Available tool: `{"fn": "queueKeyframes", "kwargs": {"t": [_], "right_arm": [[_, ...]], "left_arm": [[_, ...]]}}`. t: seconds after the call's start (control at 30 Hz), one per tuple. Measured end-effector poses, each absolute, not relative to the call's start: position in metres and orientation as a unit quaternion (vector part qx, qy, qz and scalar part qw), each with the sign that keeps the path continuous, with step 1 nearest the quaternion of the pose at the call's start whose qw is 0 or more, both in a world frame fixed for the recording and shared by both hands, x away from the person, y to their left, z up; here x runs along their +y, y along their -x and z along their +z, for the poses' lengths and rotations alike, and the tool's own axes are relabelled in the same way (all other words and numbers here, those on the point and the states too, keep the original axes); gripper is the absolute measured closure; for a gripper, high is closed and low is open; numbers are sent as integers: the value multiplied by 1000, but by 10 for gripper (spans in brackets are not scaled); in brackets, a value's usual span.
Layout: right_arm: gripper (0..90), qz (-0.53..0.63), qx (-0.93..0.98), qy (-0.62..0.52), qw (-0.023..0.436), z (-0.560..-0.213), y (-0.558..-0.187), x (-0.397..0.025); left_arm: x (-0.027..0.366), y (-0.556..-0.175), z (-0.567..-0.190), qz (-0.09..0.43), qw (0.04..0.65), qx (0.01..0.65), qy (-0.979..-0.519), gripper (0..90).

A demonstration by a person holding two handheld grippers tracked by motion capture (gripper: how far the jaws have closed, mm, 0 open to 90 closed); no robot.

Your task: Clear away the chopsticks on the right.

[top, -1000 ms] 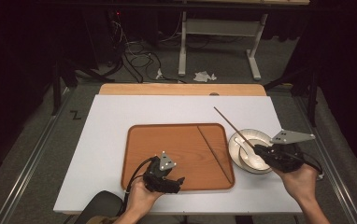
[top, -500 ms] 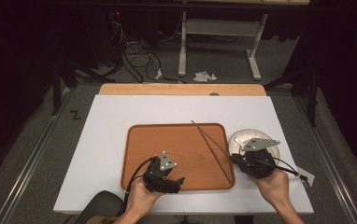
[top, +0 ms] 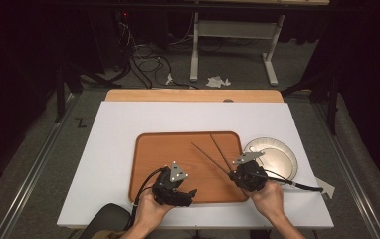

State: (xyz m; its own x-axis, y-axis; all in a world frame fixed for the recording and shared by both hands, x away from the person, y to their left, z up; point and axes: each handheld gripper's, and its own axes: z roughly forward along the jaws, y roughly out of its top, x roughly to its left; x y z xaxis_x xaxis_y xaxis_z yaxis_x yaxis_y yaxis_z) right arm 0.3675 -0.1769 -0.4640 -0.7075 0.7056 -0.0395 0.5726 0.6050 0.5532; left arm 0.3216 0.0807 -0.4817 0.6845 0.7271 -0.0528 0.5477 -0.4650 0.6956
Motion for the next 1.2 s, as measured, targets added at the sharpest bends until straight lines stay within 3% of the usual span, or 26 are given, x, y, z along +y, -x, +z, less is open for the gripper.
{"fn": "queueKeyframes", "kwargs": {"t": [0.67,1.1,1.2], "right_arm": [[845,228,893,-367,127,-487,-371,-168],[790,243,889,-362,142,-484,-370,-171],[817,265,887,-353,136,-481,-366,-170]], "left_arm": [[80,-321,-481,129,353,373,-848,245],[79,-320,-482,130,352,372,-849,245],[79,-320,-482,130,352,372,-849,245]]}}
